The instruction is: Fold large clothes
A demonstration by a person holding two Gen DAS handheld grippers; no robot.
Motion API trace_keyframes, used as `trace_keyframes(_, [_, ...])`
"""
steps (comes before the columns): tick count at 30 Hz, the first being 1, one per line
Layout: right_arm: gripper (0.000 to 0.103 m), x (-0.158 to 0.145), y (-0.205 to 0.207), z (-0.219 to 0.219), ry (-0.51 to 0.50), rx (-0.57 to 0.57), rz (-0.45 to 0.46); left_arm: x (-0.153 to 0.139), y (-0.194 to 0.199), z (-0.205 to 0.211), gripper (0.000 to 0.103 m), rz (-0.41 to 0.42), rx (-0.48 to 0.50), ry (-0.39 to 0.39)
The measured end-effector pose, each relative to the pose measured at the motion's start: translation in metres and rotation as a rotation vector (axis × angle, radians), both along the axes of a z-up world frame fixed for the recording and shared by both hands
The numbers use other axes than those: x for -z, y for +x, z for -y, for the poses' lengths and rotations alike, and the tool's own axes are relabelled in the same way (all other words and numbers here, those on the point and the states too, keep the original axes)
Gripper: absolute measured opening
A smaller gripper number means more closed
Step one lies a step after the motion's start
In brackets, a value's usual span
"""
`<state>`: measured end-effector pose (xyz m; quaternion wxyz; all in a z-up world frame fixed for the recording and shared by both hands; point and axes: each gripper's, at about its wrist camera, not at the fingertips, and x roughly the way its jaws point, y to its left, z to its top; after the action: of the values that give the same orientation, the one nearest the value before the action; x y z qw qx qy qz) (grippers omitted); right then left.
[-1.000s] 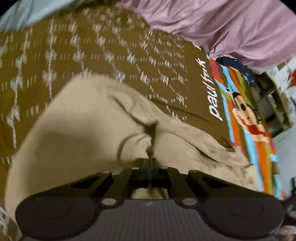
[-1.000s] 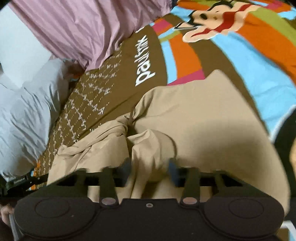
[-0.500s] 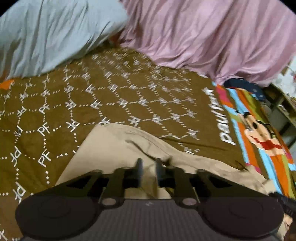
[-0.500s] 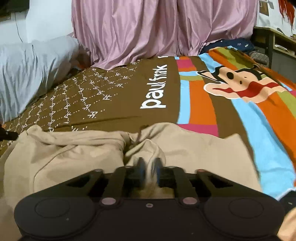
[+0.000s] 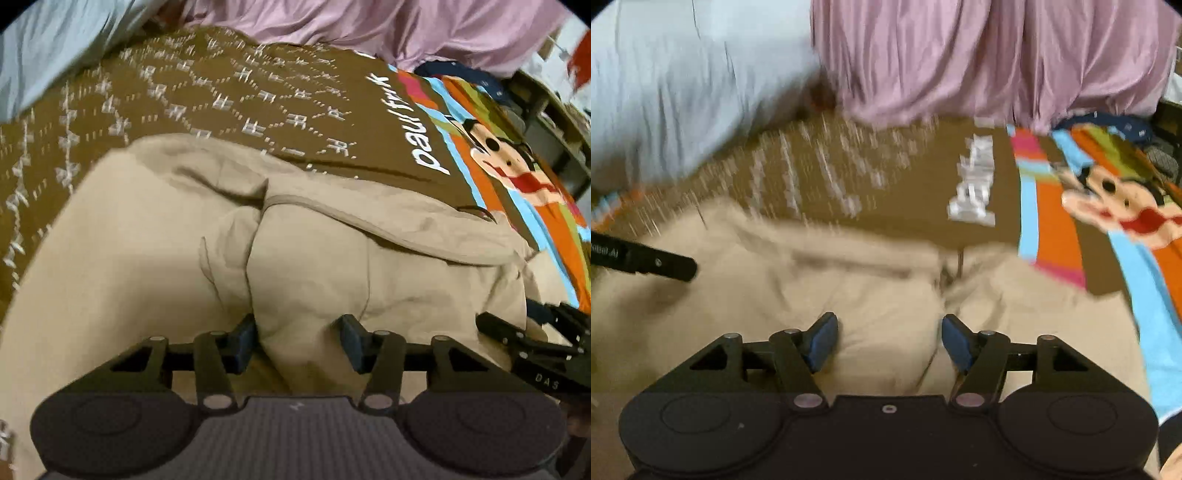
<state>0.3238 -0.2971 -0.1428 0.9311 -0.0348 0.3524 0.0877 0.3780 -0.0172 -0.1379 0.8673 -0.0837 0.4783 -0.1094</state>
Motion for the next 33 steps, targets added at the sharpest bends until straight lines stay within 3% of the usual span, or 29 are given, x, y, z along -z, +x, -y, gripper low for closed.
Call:
trace_keyframes(2, [0.065, 0.010, 0.004, 0.001, 0.004, 0.008, -0.014, -0.001, 0.001, -0.004, 0.056, -0.009, -0.011, -0.014])
trace_keyframes(6, [0.065, -0.004, -0.006, 0.009, 0.056, 0.016, -0.006, -0.022, -0.012, -0.014, 0.063, -0.034, -0.033, -0.027])
trace_keyframes(10, [0.074, -0.034, -0.042, 0.030, 0.104, 0.016, -0.002, -0.050, -0.046, -0.032, 0.085, 0.020, -0.045, -0.027])
trace_keyframes(15, [0.087, -0.075, -0.106, 0.047, 0.103, -0.010, 0.038, -0.091, -0.113, -0.054, 0.101, 0.106, -0.044, -0.030])
trace_keyframes(17, [0.096, -0.089, -0.135, 0.053, 0.104, -0.015, 0.059, -0.105, -0.139, -0.059, 0.102, 0.141, -0.038, -0.023])
trace_keyframes(20, [0.101, -0.104, -0.178, 0.057, 0.089, -0.034, 0.083, -0.123, -0.177, -0.067, 0.102, 0.181, -0.009, 0.005])
trace_keyframes(27, [0.102, -0.116, -0.264, 0.045, 0.001, -0.124, 0.072, -0.145, -0.263, -0.084, 0.103, 0.266, 0.135, 0.058])
trace_keyframes(33, [0.102, -0.106, -0.312, 0.040, -0.082, -0.189, 0.002, -0.142, -0.313, -0.105, 0.103, 0.241, 0.195, 0.100])
